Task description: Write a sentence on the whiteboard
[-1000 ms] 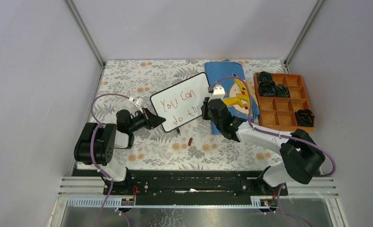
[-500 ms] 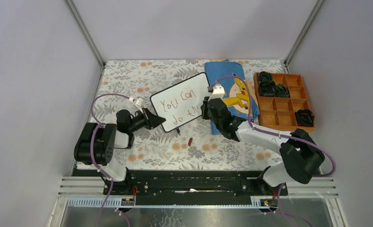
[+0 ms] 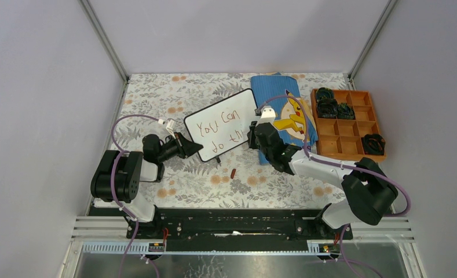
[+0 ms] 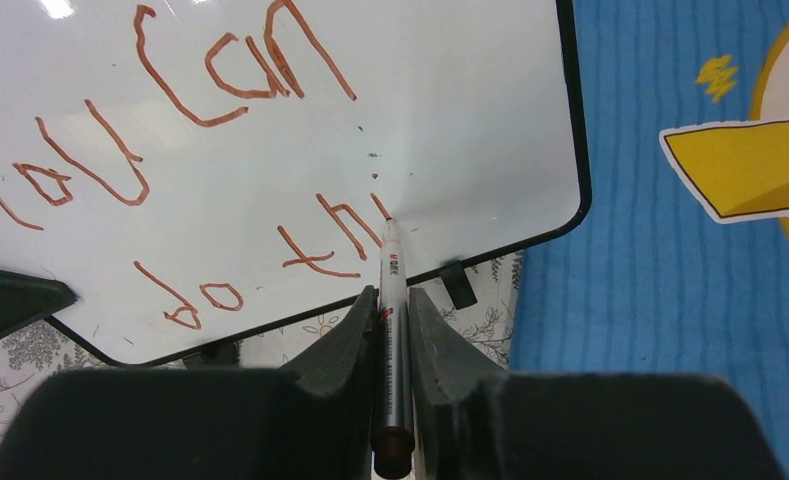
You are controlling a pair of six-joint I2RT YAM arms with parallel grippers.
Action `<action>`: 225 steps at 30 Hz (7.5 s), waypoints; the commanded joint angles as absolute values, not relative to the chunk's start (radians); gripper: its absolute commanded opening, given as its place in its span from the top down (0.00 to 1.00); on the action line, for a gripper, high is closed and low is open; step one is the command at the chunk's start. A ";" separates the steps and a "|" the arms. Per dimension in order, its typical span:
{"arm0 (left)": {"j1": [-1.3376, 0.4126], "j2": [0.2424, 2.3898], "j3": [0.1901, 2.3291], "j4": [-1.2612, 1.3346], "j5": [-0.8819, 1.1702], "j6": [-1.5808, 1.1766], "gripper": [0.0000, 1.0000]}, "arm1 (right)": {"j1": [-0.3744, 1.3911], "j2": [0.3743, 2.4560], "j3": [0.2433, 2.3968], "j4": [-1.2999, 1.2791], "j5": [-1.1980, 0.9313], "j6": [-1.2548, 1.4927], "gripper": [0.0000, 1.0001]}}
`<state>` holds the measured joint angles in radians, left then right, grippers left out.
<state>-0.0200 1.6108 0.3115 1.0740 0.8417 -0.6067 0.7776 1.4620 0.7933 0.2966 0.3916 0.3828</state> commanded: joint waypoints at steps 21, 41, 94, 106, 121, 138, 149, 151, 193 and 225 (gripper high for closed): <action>-0.028 1.628 0.322 1.026 0.818 -0.569 0.75 | 0.765 1.321 0.770 0.302 0.401 0.436 1.00; -0.031 1.628 0.324 1.023 0.818 -0.567 0.75 | 0.683 1.371 0.803 0.322 0.298 0.535 1.00; -0.032 1.626 0.326 1.019 0.816 -0.564 0.75 | 0.675 1.451 0.821 0.313 0.281 0.523 1.00; -0.032 1.626 0.325 1.019 0.816 -0.564 0.75 | 0.675 1.451 0.801 0.276 0.316 0.522 1.00; -0.034 1.627 0.325 1.016 0.816 -0.564 0.75 | 0.670 1.461 0.817 0.229 0.390 0.525 1.00; -0.034 1.626 0.327 1.014 0.816 -0.564 0.75 | 0.670 1.469 0.822 0.239 0.302 0.498 1.00; -0.035 1.628 0.327 1.013 0.816 -0.563 0.75 | 0.670 1.473 0.832 0.243 0.263 0.492 1.00; -0.035 1.626 0.327 1.013 0.816 -0.562 0.75 | 0.670 1.475 0.836 0.243 0.254 0.492 1.00; -0.030 1.641 0.331 1.016 0.820 -0.573 0.75 | 0.649 0.975 0.502 0.360 0.474 0.644 1.00; -0.031 1.640 0.327 1.022 0.816 -0.574 0.75 | 0.594 1.252 0.599 0.464 0.291 0.657 1.00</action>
